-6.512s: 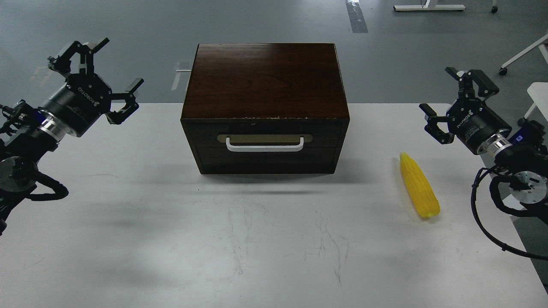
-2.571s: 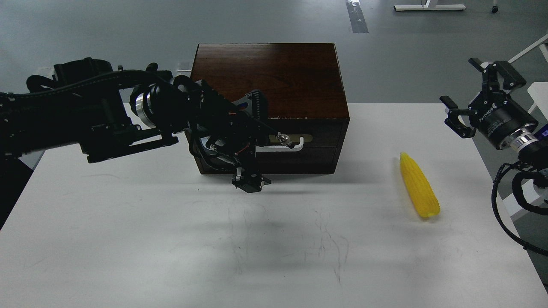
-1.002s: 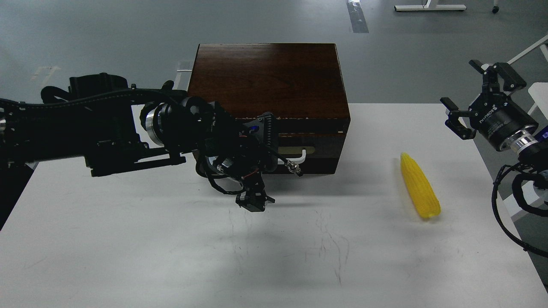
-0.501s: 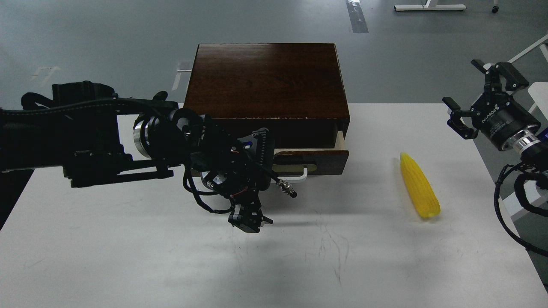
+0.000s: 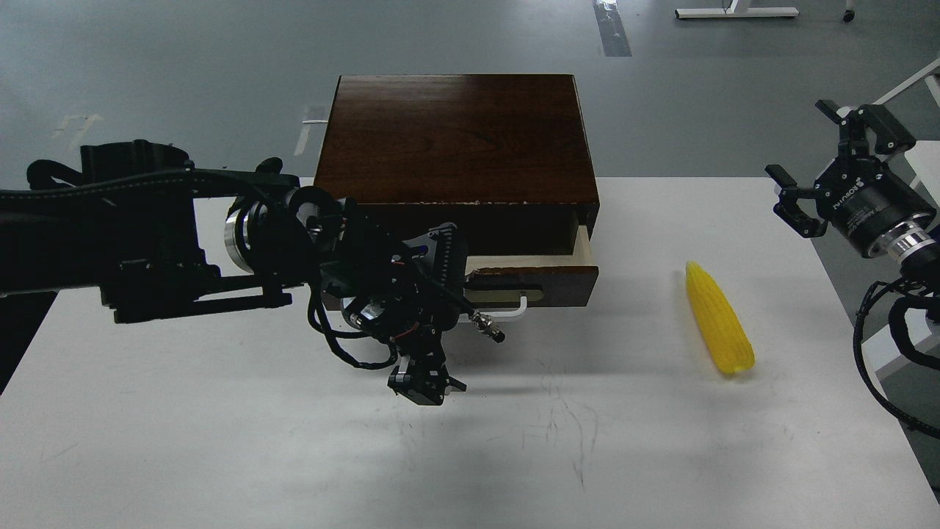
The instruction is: Put corn in drawer with both arms
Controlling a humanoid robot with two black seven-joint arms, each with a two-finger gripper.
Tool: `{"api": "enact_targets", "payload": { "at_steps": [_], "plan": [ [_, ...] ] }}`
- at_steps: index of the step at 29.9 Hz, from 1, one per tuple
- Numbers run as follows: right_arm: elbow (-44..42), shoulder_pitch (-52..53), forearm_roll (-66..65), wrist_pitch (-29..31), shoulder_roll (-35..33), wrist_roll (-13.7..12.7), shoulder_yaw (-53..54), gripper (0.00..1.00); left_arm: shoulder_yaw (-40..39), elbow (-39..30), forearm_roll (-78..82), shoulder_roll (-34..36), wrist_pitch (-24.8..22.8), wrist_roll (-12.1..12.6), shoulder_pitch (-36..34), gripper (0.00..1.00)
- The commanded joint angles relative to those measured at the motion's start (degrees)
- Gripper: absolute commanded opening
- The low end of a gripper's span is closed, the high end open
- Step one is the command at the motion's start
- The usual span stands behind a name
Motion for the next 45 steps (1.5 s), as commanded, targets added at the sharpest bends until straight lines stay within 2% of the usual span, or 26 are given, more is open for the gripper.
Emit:
{"api": "enact_targets", "payload": {
  "at_steps": [1, 18, 26, 32, 35, 38, 43, 45],
  "plan": [
    [0.0, 0.0, 0.0, 0.0, -0.1, 0.0, 0.5, 1.00, 0.0, -0.4, 0.3, 1.6, 0.0, 0.0, 0.0, 0.98],
    [0.1, -0.1, 0.0, 0.0, -0.2, 0.0, 0.5, 1.00, 0.1, -1.0, 0.3, 2.2, 0.0, 0.0, -1.8, 0.98],
    [0.1, -0.2, 0.0, 0.0, -0.2, 0.0, 0.5, 1.00, -0.6, -5.5, 0.3, 4.5, 0.0, 0.0, -3.2, 0.98],
    [0.2, -0.2, 0.1, 0.1, -0.8, 0.0, 0.5, 1.00, -4.9, -10.6, -1.2, 8.7, 0.0, 0.0, -4.6, 0.98],
    [0.2, -0.2, 0.1, 0.1, -1.0, 0.0, 0.5, 1.00, -7.3, -11.2, -6.2, 10.2, 0.0, 0.0, -5.8, 0.98],
    [0.2, -0.2, 0.1, 0.2, -1.2, 0.0, 0.4, 1.00, -12.9, -10.9, -19.0, 12.4, 0.0, 0.0, -5.8, 0.98],
    [0.2, -0.2, -0.1, 0.3, -1.6, 0.0, 0.3, 1.00, -18.8, -6.3, -46.5, 14.8, 0.0, 0.0, -5.2, 0.98],
    [0.2, -0.2, -0.1, 0.4, -1.6, 0.0, -0.1, 1.00, -20.5, -2.4, -62.3, 16.3, 0.0, 0.0, -4.8, 0.98]
  ]
}}
